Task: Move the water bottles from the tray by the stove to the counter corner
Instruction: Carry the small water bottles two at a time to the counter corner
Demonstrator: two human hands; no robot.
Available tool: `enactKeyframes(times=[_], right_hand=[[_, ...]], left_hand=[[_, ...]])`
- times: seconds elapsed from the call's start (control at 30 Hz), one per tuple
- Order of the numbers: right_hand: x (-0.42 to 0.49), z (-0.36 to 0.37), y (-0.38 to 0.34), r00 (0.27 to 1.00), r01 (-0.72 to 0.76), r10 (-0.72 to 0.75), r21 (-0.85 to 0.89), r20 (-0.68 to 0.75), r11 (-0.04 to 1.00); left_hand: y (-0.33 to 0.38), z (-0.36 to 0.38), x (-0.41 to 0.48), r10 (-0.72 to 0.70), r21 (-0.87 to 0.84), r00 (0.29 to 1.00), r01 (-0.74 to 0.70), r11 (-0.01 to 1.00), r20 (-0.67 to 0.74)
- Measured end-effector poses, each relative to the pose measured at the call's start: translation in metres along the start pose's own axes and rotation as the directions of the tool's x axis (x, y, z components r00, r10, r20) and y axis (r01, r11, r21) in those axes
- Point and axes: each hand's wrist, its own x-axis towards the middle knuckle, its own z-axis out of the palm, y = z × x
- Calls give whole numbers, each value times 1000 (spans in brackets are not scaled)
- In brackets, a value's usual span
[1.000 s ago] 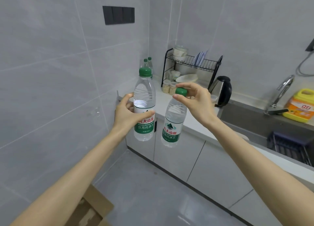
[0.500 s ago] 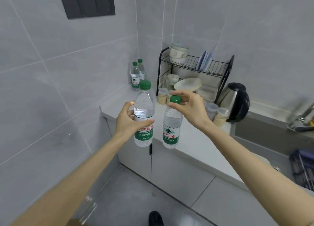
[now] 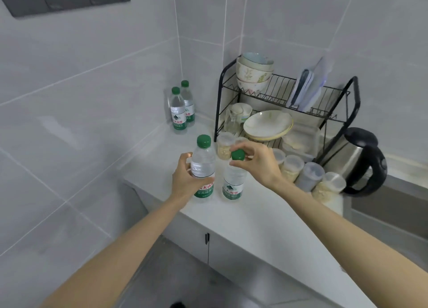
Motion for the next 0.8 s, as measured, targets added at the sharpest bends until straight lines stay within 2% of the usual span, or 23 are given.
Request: enactKeyframes(times=[0.37, 0.67, 0.8], right_hand=[[37, 10, 33, 988, -96, 101, -49, 120, 994], [41, 12, 23, 976, -22, 91, -319, 200, 947], [50, 14, 16, 972, 46, 56, -417, 229, 908]], left_hand=[[-53, 10, 63, -39, 77, 995, 33, 996, 89], [-59, 1, 63, -19, 107, 978, -3, 994, 207], [-55, -13, 58, -33, 50, 988, 25, 998, 149]])
